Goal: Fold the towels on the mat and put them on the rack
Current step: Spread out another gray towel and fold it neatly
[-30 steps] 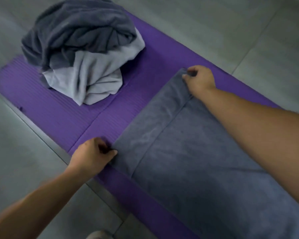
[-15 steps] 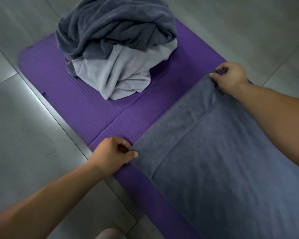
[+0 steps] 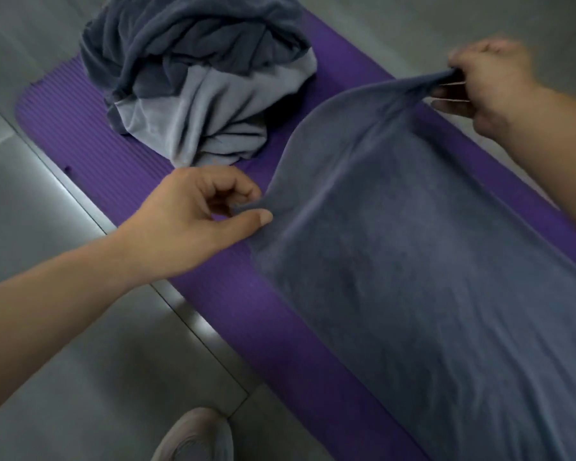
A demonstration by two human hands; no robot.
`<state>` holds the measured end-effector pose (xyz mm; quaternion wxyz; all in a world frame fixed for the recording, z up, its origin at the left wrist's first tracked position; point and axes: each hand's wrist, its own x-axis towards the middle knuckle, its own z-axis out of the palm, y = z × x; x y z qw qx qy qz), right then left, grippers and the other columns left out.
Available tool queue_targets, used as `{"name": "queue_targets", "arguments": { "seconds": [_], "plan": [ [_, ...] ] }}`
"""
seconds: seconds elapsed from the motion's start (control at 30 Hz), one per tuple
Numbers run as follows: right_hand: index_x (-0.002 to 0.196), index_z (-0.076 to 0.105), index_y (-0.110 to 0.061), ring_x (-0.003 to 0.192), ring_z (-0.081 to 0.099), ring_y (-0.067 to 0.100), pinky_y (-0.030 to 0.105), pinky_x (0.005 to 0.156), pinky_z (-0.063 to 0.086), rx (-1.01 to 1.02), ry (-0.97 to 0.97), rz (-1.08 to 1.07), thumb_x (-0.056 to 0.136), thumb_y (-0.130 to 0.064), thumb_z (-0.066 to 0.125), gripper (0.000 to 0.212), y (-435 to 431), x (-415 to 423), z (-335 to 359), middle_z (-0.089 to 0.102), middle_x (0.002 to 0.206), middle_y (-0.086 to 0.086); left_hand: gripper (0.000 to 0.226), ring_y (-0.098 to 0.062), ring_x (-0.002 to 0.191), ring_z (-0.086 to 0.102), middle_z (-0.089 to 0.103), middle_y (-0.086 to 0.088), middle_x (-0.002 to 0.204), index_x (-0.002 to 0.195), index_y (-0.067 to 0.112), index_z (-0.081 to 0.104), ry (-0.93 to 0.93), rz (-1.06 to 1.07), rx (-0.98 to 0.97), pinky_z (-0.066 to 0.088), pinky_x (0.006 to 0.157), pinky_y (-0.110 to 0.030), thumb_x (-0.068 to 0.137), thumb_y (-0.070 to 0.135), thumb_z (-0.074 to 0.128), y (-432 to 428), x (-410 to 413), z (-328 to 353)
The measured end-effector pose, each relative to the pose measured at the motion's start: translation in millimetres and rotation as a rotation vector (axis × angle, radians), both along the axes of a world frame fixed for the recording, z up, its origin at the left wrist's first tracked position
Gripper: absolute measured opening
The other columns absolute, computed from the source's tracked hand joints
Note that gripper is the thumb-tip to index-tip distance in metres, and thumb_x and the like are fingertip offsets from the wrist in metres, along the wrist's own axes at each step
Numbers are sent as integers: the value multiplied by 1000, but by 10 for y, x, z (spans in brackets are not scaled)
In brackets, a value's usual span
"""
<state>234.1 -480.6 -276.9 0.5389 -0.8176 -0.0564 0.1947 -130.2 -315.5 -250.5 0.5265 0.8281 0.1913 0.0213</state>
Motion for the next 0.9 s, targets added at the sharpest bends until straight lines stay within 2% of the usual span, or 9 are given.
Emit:
{"name": "queue_targets", "arguments": {
  "seconds": [0.13, 0.23, 0.33, 0.4, 0.47, 0.53, 0.67, 0.8, 0.9],
  "plan": [
    [84, 56, -27, 73, 68, 13, 34, 61, 61, -34, -7, -72, 92, -4, 57, 24, -873, -21, 40, 62, 86, -2, 11, -5, 79, 70, 75, 11, 81, 83, 25, 74, 164, -312, -25, 55, 79, -22, 80, 33, 82, -486, 136, 118],
    [81, 59, -26, 67, 64, 9, 32, 57, 60, -22, -6, -137, 91, 3, 50, 32, -1574, -123, 99, 61, 82, -4, 9, -3, 69, 65, 73, 12, 75, 83, 23, 75, 251, -497, -102, 53, 70, -22, 79, 30, 79, -1073, 298, 125],
    [76, 62, -24, 57, 60, 7, 25, 52, 55, -40, 0, -232, 88, 8, 45, 38, -2345, -202, 71, 61, 72, -5, 11, -13, 78, 70, 75, 8, 82, 88, 20, 77, 309, -651, -79, 55, 77, -29, 81, 27, 82, -1844, 460, 61],
    [77, 65, -23, 54, 58, 4, 20, 49, 51, -34, -8, -319, 87, 7, 45, 38, -2870, -261, 27, 63, 71, -4, 13, -6, 81, 70, 74, 12, 85, 89, 21, 78, 302, -711, -34, 54, 77, -23, 82, 31, 82, -2448, 525, -2],
    [83, 69, -22, 55, 58, 1, 18, 51, 48, -29, -38, -393, 87, 5, 47, 35, -3416, -340, -36, 66, 77, -3, 12, 4, 75, 66, 73, 15, 82, 87, 21, 78, 267, -730, -52, 49, 70, -12, 83, 31, 82, -3103, 536, -69],
    [94, 73, -18, 62, 59, -1, 16, 58, 48, -40, -79, -455, 89, 3, 49, 32, -3964, -451, -87, 68, 85, -3, 10, 7, 69, 61, 71, 14, 76, 80, 23, 75, 232, -712, -107, 46, 66, -10, 84, 29, 81, -3756, 464, -153],
    [102, 74, -19, 68, 60, -6, 13, 68, 49, -13, -102, -521, 93, -4, 55, 26, -4907, -662, -171, 70, 89, -7, 15, -12, 72, 63, 65, 7, 76, 78, 22, 73, 147, -610, -128, 49, 66, -25, 87, 33, 78, -4830, 174, -352],
    [112, 72, -18, 60, 59, -7, 16, 57, 49, 3, -76, -560, 92, -11, 64, 22, -5604, -827, -246, 70, 93, -3, 15, -10, 73, 62, 61, 13, 72, 77, 26, 73, 184, -536, -148, 47, 66, -20, 88, 35, 76, -5551, -151, -552],
    [117, 70, -13, 67, 65, -4, 17, 64, 53, 19, -26, -594, 87, -6, 67, 31, -6026, -914, -335, 71, 96, -1, 16, -7, 71, 62, 60, 17, 71, 78, 27, 73, 169, -569, -110, 51, 66, -28, 86, 41, 75, -6019, -336, -726]
  ]
}}
